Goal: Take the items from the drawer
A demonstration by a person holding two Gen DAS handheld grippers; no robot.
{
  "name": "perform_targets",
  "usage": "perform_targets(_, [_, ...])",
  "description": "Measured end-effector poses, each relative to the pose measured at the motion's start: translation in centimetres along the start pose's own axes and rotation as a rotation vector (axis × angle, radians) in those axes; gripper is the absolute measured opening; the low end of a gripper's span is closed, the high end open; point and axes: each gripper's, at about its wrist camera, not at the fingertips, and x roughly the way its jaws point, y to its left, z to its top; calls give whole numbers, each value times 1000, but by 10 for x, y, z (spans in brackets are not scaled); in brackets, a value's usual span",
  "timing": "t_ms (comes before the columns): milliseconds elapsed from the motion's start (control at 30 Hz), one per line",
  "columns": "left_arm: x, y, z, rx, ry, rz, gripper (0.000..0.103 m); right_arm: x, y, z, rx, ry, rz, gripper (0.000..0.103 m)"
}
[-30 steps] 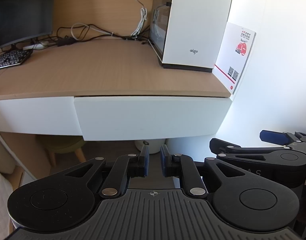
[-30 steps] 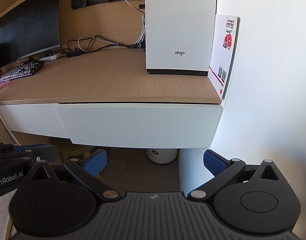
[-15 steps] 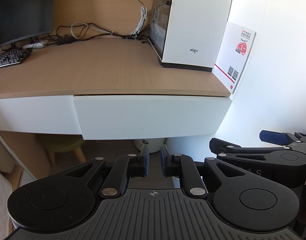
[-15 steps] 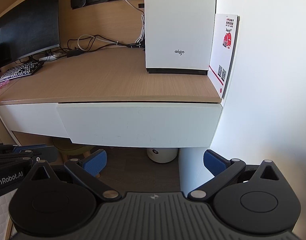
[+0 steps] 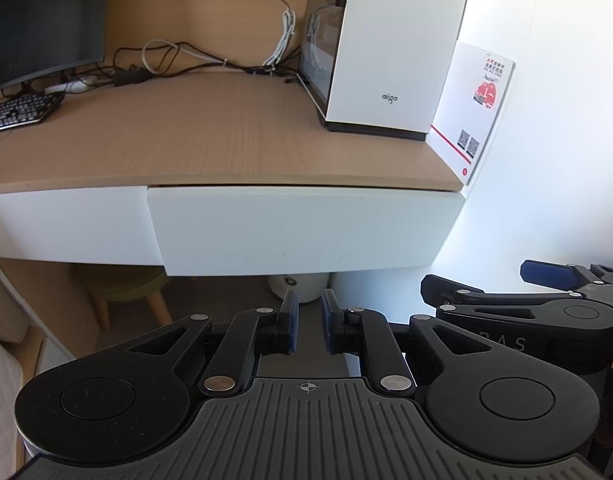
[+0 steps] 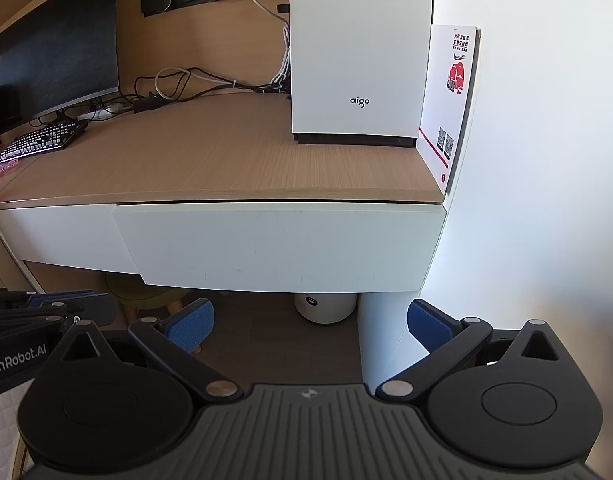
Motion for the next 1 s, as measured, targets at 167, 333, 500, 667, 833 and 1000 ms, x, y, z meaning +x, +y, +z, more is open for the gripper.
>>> perform_targets(167, [1,2,-1,-3,1,-3,15,0,2,-1,-5,1,-1,103])
perform_targets(333, [2,8,-2,-3,12,-14,15,1,3,-1,-2,4,-1,103])
perform_targets(500, [4,20,-2,-22,22,-39,15,0,7,0,12,-11,10,103])
perform_targets(667, [3,37,1,-37,18,-63,15,6,19,5,19,-4,26,103])
perform_targets(833, [-9,56,5,-15,-77,-69,16,8,36,12,40,-7,39,103])
perform_targets(1000, [-12,84,9,-63,-96,-91,16,10,56,17,60,-12,38,103])
